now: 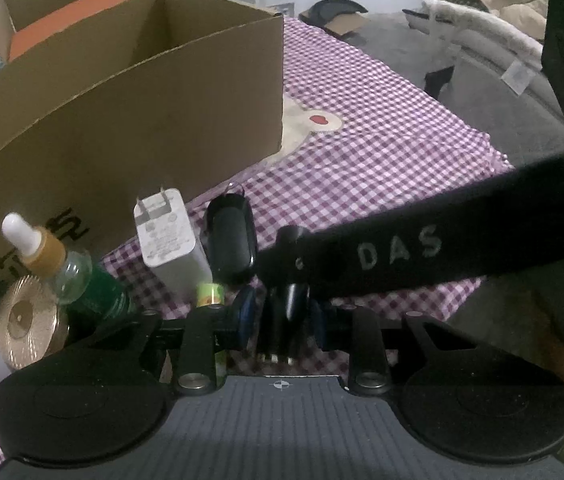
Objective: Organize rigid objects
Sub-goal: 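Reach the right gripper down and grasp the black cylindrical tube, then carry the black tube into the cardboard box and open the right gripper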
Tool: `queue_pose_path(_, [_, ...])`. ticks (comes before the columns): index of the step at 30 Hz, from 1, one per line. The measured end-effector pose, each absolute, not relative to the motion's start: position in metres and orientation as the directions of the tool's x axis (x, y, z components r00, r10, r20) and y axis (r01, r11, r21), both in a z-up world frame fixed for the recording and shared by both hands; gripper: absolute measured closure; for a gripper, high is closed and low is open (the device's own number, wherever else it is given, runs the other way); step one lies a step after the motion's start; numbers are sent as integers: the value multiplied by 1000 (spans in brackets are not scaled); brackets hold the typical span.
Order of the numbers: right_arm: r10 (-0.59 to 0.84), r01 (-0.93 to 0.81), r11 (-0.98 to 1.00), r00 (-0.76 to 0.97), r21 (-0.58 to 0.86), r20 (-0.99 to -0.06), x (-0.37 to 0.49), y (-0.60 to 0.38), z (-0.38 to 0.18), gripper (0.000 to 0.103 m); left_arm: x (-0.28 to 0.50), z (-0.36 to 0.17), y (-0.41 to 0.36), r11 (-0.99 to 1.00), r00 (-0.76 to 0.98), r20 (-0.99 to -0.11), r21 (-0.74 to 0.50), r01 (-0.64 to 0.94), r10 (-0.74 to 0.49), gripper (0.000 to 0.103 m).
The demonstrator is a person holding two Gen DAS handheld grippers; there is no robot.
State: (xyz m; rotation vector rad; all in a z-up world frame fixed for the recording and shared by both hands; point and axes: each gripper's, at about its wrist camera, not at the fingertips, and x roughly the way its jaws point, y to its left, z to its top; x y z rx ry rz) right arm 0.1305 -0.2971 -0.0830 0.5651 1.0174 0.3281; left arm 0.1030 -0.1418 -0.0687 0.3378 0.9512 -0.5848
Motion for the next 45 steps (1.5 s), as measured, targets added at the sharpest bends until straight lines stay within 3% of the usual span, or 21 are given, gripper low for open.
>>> queue_pose_path(6, [521,5,802,485,598,-702,135,-292,-89,74,107,-70,-146,824,459,-833,7,566,-309,82])
queue_pose_path(15, [552,39,756,500,654,-667,126,-301,-89,75,95,-60,-144,821,493,-810,25,571,-319,82])
queue_pose_path(24, [534,-57,776,589,628,-607,99,-300,-21,75,72,-6,-128,834,598,-719,44,549,-355,82])
queue_pose_path(32, [596,-219,759,614,613,-518,140,-269,40,76,98,54,-99,888,708,-640,85,452,-299,82])
queue_pose_path(38, [657,-277,731,532,624,-533,221,-241,52,76,170,64,-78,924,668,-703,39,381,-246,82])
queue_pose_path(45, [685,-220,724,345,654,-642,327,-200,17,76,262,33,-54,963,530,-838,19,268,-131,82])
